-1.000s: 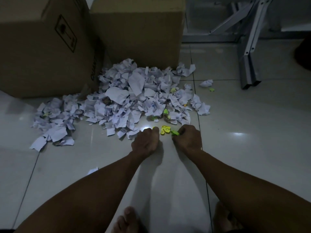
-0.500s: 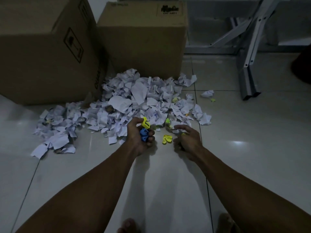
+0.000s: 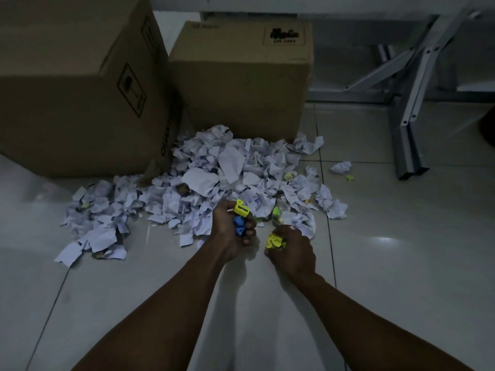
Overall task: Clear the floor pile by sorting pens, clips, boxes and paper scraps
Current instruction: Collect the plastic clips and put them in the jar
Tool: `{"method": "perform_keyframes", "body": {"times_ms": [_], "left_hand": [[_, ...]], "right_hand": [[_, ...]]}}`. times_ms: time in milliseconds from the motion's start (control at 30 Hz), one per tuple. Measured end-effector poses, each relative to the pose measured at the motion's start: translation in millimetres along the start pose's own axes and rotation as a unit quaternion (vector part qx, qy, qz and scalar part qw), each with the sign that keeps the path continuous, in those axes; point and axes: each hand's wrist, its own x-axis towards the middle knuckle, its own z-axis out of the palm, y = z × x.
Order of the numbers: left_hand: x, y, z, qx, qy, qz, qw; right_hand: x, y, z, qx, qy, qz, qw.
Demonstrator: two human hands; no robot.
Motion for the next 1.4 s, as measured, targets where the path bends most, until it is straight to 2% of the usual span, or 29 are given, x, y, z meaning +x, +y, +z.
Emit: {"method": "perform_keyframes", "body": {"times_ms": [100, 167, 233, 333, 433, 533, 667, 767, 933, 1033, 1200, 1400], "left_hand": [[-4, 8, 8, -0.022, -0.038, 0.012, 0.999], [-5, 14, 14, -0.053, -0.056, 0.03, 0.997], [-1, 23, 23, -0.083, -0.06, 0.054, 0.993], [6, 38, 41, -0.103, -0.067, 0.079, 0.989], [7, 52, 58, -0.098, -0.07, 0.083, 0.989], [-2, 66, 78, -0.071, -0.059, 0.079, 0.993], [-46, 76, 104, -0.039, -0.029, 0.057, 0.997], [-103, 96, 140, -0.004, -0.017, 0.021, 1.0], [-229, 168, 240, 0.069, -0.04, 0.001, 0.997], [-292, 210, 293, 0.118, -0.05, 0.007, 0.992], [-407, 262, 400, 0.191, -0.089, -0.01, 0.978], [-505, 297, 524, 0.256, -0.127, 0.02, 0.958]], "right_hand": [[-3, -8, 0, 0.089, 0.019, -0.023, 0.996], [4, -18, 0, 0.223, 0.025, 0.018, 0.974], [18, -27, -7, 0.37, 0.001, 0.092, 0.924], [38, -36, -30, 0.514, -0.066, 0.164, 0.839], [52, -36, -56, 0.625, -0.093, 0.174, 0.755], [62, -41, -95, 0.68, -0.115, 0.152, 0.708], [41, -61, -150, 0.7, -0.106, 0.138, 0.693], [1, -92, -206, 0.726, -0.087, 0.155, 0.664], [-75, -167, -336, 0.764, -0.041, 0.188, 0.615], [-112, -208, -405, 0.765, -0.025, 0.197, 0.612], [-187, -265, -546, 0.792, 0.007, 0.179, 0.584], [-253, -304, -701, 0.793, 0.069, 0.13, 0.591]]}}
